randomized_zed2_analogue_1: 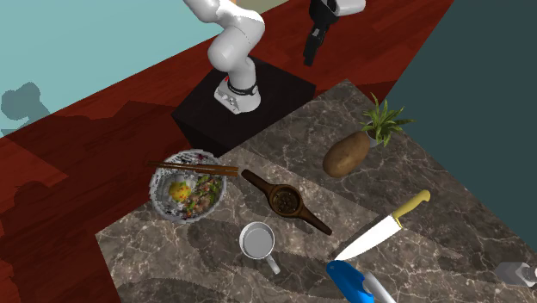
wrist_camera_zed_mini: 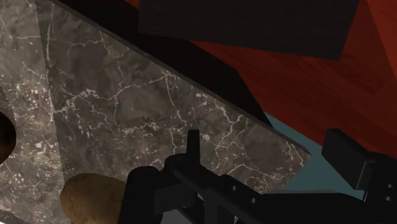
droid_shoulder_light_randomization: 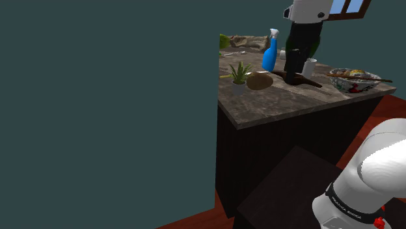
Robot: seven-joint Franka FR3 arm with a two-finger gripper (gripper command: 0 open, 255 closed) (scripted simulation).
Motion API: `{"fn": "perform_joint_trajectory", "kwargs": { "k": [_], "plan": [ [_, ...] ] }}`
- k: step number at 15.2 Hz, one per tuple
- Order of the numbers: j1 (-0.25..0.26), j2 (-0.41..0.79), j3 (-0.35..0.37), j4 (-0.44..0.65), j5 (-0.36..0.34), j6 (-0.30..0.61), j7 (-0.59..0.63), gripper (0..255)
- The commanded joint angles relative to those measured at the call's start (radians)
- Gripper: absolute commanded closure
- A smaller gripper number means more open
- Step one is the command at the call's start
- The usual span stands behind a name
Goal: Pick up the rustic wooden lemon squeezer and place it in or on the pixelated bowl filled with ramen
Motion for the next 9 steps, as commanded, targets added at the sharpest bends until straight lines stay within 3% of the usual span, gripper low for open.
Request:
{"fn": "perform_joint_trajectory", "kwargs": {
  "k": [1, 9],
  "plan": [
    [0.000, 0.000, 0.000, 0.000, 0.000, 0.000, 0.000, 0],
    [-0.054, 0.154, -0.174, 0.056, -0.090, 0.101, -0.161, 0]
  ]
}}
